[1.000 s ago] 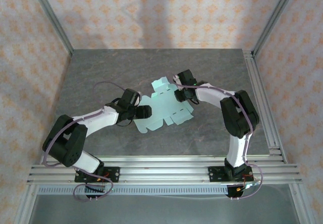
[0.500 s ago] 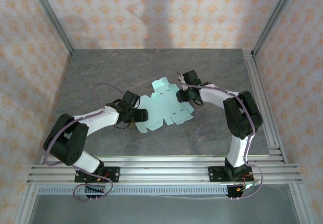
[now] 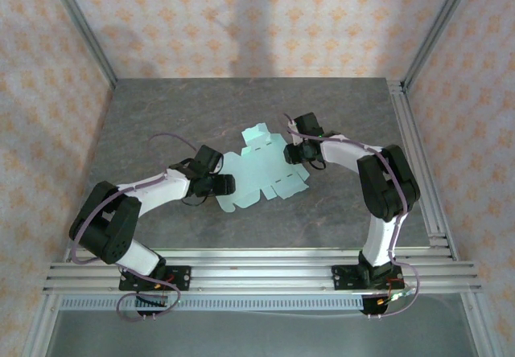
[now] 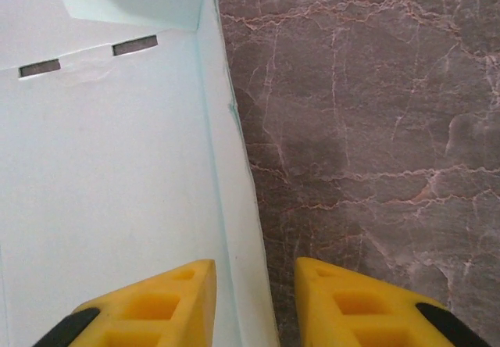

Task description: Fold the paper box

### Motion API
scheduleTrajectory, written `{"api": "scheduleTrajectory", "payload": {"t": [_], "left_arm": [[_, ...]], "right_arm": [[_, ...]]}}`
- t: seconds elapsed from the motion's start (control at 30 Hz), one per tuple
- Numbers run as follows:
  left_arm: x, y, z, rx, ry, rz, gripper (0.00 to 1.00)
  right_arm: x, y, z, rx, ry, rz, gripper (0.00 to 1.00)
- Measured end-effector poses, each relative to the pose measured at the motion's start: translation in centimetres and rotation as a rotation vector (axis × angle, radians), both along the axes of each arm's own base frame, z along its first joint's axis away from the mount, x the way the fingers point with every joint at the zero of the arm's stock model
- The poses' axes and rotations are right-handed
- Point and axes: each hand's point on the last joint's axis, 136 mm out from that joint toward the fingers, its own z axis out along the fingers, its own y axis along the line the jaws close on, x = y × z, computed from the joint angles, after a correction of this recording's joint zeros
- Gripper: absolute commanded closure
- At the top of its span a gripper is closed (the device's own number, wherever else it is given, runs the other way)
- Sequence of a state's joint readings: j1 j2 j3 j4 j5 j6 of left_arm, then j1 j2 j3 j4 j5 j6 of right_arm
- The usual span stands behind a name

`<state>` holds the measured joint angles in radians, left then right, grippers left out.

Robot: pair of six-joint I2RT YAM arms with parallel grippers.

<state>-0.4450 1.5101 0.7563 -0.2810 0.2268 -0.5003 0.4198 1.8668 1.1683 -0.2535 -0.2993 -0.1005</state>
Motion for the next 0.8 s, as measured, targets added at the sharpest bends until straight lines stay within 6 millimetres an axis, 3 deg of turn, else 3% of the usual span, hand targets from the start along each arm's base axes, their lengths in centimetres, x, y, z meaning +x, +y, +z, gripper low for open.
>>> {"api": "scheduleTrajectory", "payload": {"t": [0.33, 0.6, 0.8], "left_arm": [[-0.01, 0.0, 0.0, 0.0, 0.001, 0.0, 0.3], [-0.11, 0.05, -0.06, 0.002, 0.005, 0.0, 0.3], [-0.32, 0.15, -0.01, 0.005, 0.011, 0.001, 0.29]], "right_arm": [[-0.61, -0.04, -0.8, 0.006, 0.013, 0.006, 0.73], [-0.54, 0.07, -0.91, 0.014, 0.003, 0.009, 0.98], [-0.38, 0.13, -0.85, 0.018, -0.012, 0.012, 1.0]]}}
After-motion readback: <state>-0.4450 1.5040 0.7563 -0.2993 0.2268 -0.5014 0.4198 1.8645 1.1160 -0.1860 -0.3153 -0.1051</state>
